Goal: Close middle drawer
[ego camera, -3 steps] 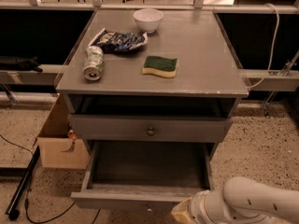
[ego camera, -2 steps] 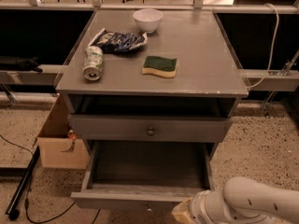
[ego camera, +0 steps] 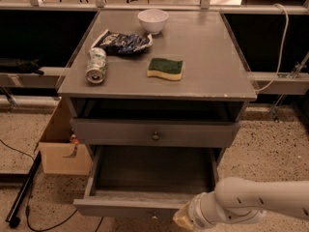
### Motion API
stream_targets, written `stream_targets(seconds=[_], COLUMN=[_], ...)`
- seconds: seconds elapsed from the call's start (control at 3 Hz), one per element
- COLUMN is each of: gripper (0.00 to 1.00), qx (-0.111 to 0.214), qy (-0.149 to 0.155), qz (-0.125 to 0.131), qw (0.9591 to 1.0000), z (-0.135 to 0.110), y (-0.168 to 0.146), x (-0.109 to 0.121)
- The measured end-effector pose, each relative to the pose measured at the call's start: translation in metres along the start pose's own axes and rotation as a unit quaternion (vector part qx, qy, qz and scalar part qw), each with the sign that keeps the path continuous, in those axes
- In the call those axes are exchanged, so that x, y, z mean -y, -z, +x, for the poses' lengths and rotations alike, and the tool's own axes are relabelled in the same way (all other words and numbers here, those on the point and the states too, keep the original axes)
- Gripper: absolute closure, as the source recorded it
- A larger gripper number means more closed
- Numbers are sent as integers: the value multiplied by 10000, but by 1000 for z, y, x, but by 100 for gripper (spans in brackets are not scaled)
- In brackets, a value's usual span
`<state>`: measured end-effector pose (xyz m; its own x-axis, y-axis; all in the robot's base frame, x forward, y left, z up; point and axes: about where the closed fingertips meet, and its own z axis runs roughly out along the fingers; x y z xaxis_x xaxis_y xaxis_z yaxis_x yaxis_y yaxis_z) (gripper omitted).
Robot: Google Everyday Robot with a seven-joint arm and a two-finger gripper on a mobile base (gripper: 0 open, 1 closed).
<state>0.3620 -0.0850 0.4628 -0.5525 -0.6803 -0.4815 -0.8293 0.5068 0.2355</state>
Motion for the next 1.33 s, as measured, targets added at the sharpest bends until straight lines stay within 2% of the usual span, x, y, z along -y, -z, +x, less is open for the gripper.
stream_targets(seconds=[0.67, 1.0, 1.33], gripper=[100, 100, 100], qx=[97, 134, 130], qy=[-51, -70, -141], qz=[149, 218, 252], qw=[9998, 9996, 9995], z=[20, 23, 21], y=[5, 0, -12], x=[-13, -6, 13])
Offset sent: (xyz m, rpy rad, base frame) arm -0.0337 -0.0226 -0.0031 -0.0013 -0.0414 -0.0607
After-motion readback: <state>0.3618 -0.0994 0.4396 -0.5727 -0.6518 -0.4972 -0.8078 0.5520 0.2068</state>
